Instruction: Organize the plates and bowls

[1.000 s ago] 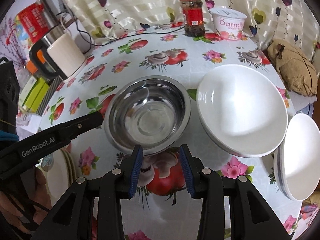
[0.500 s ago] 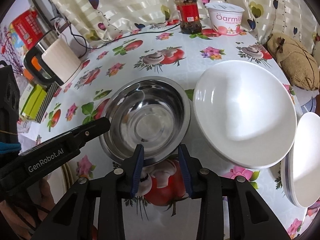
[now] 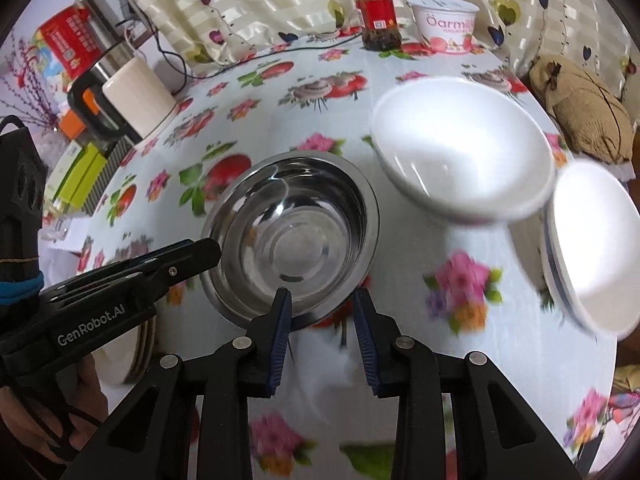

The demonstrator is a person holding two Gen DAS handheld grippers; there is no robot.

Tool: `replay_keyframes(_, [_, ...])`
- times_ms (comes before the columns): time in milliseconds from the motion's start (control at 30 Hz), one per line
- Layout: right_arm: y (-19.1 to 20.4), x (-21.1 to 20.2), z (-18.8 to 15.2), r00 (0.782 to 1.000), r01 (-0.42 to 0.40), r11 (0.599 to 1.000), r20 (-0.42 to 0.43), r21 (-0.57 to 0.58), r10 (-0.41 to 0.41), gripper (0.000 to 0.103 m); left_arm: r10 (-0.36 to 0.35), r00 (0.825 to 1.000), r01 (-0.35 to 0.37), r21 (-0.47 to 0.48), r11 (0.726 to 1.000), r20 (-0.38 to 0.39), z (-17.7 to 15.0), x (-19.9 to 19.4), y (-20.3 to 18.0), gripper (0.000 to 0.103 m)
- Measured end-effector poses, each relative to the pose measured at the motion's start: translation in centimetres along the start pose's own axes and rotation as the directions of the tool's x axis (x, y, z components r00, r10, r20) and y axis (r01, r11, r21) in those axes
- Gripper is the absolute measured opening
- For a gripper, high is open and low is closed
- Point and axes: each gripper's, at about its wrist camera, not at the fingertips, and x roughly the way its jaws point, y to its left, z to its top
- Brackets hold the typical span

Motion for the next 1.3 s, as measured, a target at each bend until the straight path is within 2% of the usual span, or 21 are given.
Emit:
replay_keyframes(233, [-0.5, -1.8, -3.1, 1.000, 0.017, 1.000, -0.014, -0.006, -0.017, 0.031, -0.024, 1.000, 0.024, 0.053, 0.998, -0.008, -2.9, -1.0, -1.4, 0.028])
replay_keyframes(667, [-0.9, -3.1, -5.2, 0.999, 0.047, 0.999, -0.020, -0.009, -0.047, 0.031, -0.061, 0.998, 0.061, 0.086, 0.994, -0.011, -4.9, -1.6, -2.3, 0.028])
replay_keyframes(1300, [-0.9, -5.2, -6.4, 0.997, 0.079, 0.997, 0.021, -0.025, -0.079, 0.032, -0.014, 0.999, 0.011, 0.082, 0.997, 0.044, -5.8, -3.4, -2.5, 0.028])
